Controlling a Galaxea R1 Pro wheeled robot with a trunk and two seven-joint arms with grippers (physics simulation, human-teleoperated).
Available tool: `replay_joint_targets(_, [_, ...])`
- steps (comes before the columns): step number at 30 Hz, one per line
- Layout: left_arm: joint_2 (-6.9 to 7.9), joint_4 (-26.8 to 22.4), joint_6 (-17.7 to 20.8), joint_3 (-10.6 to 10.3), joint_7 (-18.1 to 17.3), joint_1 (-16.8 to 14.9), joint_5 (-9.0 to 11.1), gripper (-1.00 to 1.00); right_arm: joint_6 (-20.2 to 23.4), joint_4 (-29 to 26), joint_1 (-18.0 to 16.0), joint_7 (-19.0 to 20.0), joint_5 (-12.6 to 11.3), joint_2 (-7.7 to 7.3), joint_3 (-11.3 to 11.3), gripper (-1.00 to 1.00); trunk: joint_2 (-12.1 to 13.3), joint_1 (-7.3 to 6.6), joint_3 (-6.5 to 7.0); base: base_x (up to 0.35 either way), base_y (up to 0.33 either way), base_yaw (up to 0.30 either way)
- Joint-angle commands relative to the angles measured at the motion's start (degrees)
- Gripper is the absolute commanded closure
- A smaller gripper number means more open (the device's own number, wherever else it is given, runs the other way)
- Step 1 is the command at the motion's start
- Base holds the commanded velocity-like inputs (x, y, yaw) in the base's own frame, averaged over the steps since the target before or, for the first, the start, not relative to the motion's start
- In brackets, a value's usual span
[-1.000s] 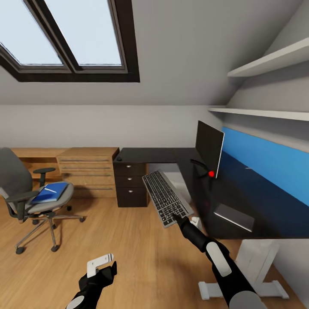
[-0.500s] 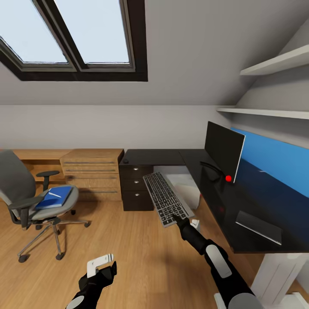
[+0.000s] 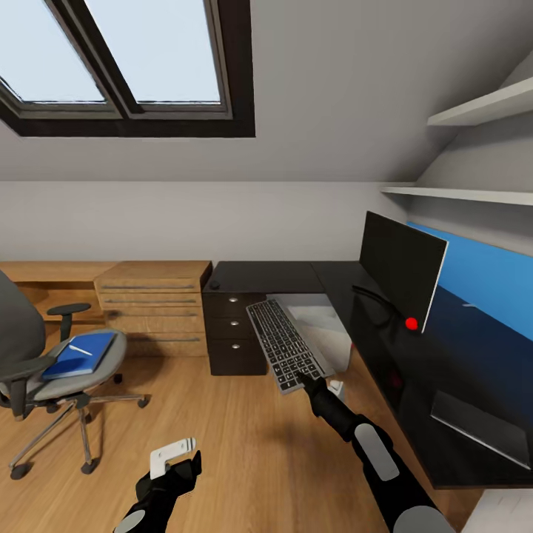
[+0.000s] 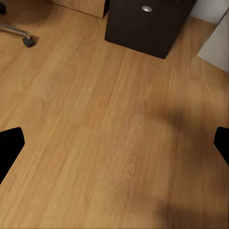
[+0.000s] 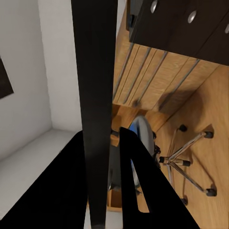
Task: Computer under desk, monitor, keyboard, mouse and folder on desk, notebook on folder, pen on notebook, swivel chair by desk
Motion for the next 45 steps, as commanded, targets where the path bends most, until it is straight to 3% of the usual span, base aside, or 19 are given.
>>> replay_joint_targets(1, [0.06, -0.1, 0.1, -0.1, 0.5, 0.0, 0.4, -1.00, 0.6, 0.0, 0.0, 0.2, -0.7, 0.06, -0.3, 1.00, 0.0, 0.03, -0.05, 0.321, 0.000, 0.000])
replay_joint_targets(24, [0.06, -0.1, 0.1, -0.1, 0.3, 0.0, 0.4, -1.00, 0.6, -0.1, 0.0, 0.3, -0.7, 0.06, -0.3, 1.00, 0.0, 0.03, -0.05, 0.317, 0.000, 0.000])
replay_joint_targets(34, [-0.02, -0.1, 0.2, -0.1, 0.2, 0.0, 0.5, -1.00, 0.6, -0.1, 0.0, 0.3, -0.7, -0.02, -0.3, 1.00, 0.0, 0.03, -0.05, 0.064, 0.000, 0.000])
replay_joint_targets(45, [-0.11, -0.1, 0.2, -0.4, 0.3, 0.0, 0.5, -1.00, 0.6, -0.1, 0.0, 0.3, -0.7, -0.10, -0.3, 1.00, 4.4, -2.38, 1.93, 0.002, 0.000, 0.000])
